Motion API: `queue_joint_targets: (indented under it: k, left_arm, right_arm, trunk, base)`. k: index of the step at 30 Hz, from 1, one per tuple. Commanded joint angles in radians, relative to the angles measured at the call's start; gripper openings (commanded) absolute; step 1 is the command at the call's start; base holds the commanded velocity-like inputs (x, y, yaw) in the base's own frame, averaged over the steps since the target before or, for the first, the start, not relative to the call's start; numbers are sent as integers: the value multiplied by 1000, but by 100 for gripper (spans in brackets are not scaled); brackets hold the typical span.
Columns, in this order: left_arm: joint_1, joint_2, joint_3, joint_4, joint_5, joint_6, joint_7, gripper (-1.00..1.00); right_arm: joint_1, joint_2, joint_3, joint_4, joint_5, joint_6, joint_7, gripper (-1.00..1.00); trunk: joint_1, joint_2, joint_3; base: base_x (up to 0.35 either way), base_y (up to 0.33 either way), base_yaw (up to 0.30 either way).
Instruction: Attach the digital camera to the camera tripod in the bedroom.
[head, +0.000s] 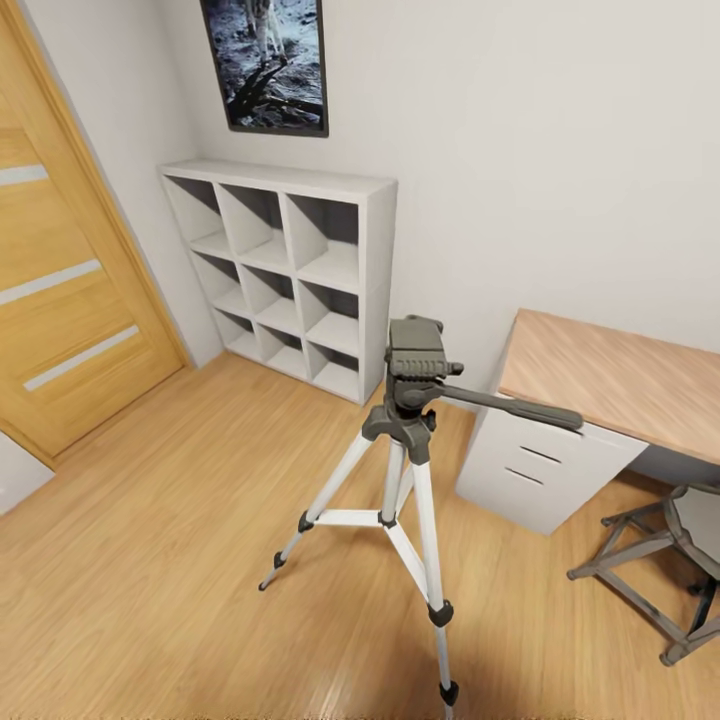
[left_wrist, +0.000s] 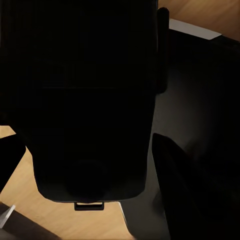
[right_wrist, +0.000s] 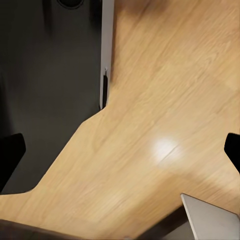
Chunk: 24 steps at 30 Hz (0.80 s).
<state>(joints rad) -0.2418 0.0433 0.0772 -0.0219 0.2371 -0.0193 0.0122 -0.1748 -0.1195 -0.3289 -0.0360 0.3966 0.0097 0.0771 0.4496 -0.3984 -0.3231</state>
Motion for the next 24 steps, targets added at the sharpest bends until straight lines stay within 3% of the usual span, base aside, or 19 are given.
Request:
queue_joint_targets:
  k: [1, 24]
  left_arm:
    - [-1, 0, 7, 0, -2, -2, 2, -100]
    - [-1, 0, 7, 0, -2, -2, 2, -100]
  right_arm:
    - [0, 0, -9, -1, 8, 1, 4, 100]
    - [0, 0, -9, -1, 4, 5, 4, 100]
  trunk:
    - [0, -2, -3]
    - [0, -2, -41]
  base:
    - [0, 0, 0]
    - [0, 0, 0]
